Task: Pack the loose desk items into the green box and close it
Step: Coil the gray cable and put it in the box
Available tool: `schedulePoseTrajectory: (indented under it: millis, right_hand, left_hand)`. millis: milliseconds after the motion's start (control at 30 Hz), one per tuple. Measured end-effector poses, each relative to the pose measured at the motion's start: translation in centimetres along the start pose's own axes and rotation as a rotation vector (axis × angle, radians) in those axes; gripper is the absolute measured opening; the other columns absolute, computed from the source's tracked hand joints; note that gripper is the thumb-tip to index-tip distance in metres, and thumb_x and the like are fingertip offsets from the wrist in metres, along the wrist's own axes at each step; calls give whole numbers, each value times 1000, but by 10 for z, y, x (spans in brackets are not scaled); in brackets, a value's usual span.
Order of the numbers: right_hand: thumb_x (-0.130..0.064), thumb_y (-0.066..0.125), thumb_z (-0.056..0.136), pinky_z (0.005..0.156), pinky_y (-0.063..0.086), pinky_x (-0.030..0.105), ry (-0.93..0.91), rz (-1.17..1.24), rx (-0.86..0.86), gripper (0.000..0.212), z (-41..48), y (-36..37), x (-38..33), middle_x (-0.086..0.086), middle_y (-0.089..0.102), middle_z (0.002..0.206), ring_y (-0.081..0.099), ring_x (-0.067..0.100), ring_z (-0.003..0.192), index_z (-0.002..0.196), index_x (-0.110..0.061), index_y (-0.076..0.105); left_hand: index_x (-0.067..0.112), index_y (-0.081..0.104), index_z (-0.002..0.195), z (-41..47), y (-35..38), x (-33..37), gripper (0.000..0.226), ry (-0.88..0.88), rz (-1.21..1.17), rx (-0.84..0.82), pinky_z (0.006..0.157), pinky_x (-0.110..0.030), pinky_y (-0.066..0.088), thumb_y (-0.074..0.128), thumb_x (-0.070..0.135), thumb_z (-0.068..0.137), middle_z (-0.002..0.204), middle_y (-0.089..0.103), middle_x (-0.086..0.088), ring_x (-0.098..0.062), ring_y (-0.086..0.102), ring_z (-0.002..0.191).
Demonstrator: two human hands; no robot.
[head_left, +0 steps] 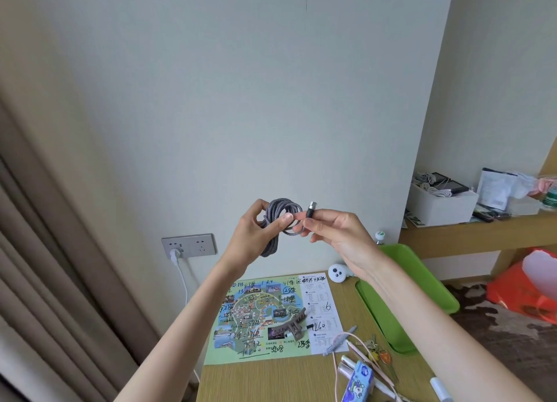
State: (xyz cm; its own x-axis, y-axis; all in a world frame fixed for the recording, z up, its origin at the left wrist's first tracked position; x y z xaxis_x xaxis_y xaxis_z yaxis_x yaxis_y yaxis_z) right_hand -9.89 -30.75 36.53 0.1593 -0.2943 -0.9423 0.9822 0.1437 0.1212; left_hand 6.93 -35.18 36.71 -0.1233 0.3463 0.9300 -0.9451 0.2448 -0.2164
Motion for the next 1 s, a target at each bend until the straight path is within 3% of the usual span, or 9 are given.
schedulePoseTrajectory:
  millis: [300,467,533,667,800,1000]
  right_hand:
    - [-6,74,82,61,51,20,79,-245,79,11,4,-4,-12,11,74,72,62,12,58,83,3,69]
    - [-10,79,76,57,50,19,133,-364,101,11,8,0,-19,6,71,62,61,11,54,73,-3,71]
    - [-8,80,75,56,50,19,121,-381,143,9,9,-1,-20,3,70,58,62,12,53,72,-4,72]
    - [-9,83,72,59,51,21,111,-387,251,11,10,1,-17,6,71,62,63,14,57,68,-9,73]
    - [-8,83,71,58,53,22,96,-267,398,11,8,3,-11,11,73,66,68,16,59,70,-6,72]
    - [-5,81,72,67,58,23,143,-144,497,9,3,3,-2,11,74,70,70,17,62,75,-5,72]
  left_hand:
    - [10,48,101,-4,4,6,48,84,36,-20,41,-22,25,72,44,78,55,45,-3,-16,28,46]
    - [14,46,100,-6,7,11,43,139,110,-44,42,-22,31,78,33,79,61,56,-14,-20,33,45]
    - [21,46,99,-6,6,13,47,165,229,-60,45,-29,34,80,43,74,65,62,-16,-22,38,46]
    - [28,41,100,-7,6,20,59,277,648,22,50,-32,35,71,67,68,57,57,4,-22,46,53]
    - [25,38,98,-8,11,30,56,398,845,97,48,-28,30,68,66,73,58,48,14,-20,45,55]
    - [22,38,101,-9,21,35,49,479,1021,116,51,-31,33,65,58,81,75,60,5,-29,54,62]
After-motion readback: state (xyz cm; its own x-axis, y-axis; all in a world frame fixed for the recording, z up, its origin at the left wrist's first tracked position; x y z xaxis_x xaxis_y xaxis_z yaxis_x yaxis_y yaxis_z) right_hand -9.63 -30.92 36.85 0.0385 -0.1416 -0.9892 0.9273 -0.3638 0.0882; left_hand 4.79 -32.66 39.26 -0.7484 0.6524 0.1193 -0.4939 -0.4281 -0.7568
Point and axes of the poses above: each hand's wrist, its own z-axis towards the middle knuckle, its own y-axis out of the palm, x = y × z, the point moved 4 cm from there along z, towards the middle knuckle
